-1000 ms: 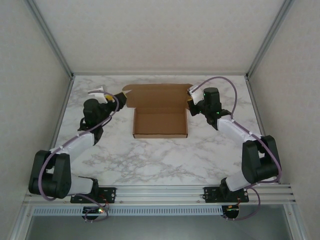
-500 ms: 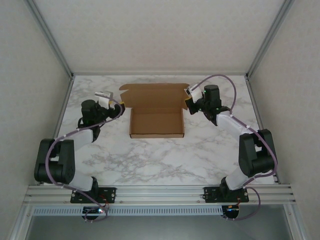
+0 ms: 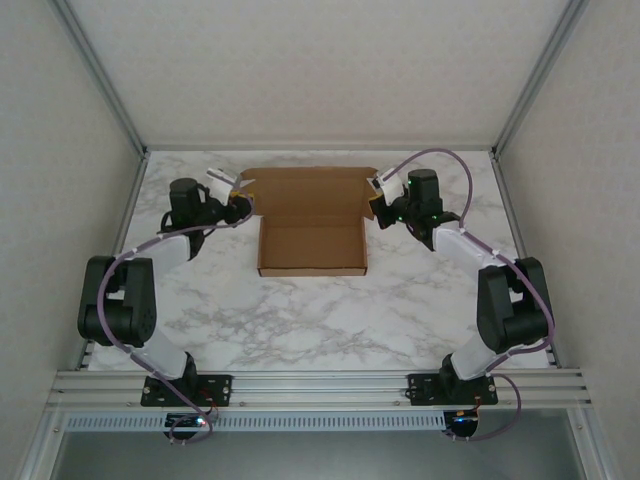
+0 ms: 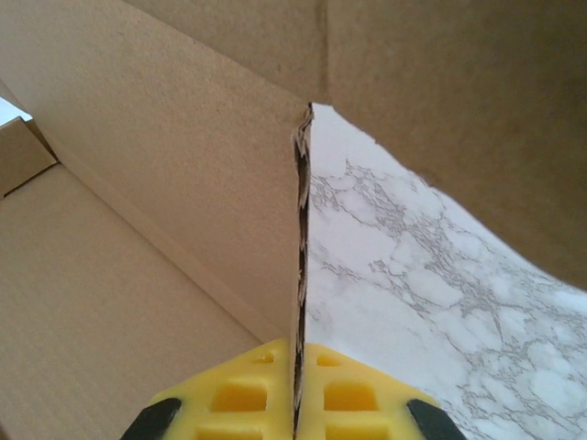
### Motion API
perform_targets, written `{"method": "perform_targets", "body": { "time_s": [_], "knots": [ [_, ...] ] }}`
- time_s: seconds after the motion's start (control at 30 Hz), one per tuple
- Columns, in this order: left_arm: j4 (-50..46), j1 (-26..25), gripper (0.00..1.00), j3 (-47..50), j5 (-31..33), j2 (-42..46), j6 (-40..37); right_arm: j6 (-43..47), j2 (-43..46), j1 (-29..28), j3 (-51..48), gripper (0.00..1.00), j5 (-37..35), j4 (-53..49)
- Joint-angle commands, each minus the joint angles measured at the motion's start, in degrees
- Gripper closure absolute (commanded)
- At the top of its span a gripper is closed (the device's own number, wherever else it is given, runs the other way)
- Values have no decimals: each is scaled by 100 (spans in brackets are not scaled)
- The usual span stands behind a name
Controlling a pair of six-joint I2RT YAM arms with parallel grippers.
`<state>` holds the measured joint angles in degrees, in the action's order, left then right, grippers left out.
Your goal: Fold the paper box
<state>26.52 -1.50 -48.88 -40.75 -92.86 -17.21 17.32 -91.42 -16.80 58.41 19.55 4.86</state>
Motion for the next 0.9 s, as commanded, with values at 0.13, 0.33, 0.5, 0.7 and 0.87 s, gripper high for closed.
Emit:
{"method": "perform_targets", "body": {
  "time_s": [0.13,0.33,0.5,0.7,0.87],
  "knots": [
    [-267,-413,100,-164,403,-2,-315,-157,-18,-48,145,100,-22,-56],
    [160,-841,100,76,1537,194,582,-327,-32,-346,257,100,-611,-202],
    [383,-1177,100,248,2321,176,1360,-930,-113,-709,489,100,-1385,-280],
    [359,-1766,100,135,3319,87,2230,-1969,-337,-1140,815,100,-2227,-398],
    [187,-2135,100,-175,3847,-120,2988,-2675,-520,-1401,983,100,-2553,-344]
  ]
}}
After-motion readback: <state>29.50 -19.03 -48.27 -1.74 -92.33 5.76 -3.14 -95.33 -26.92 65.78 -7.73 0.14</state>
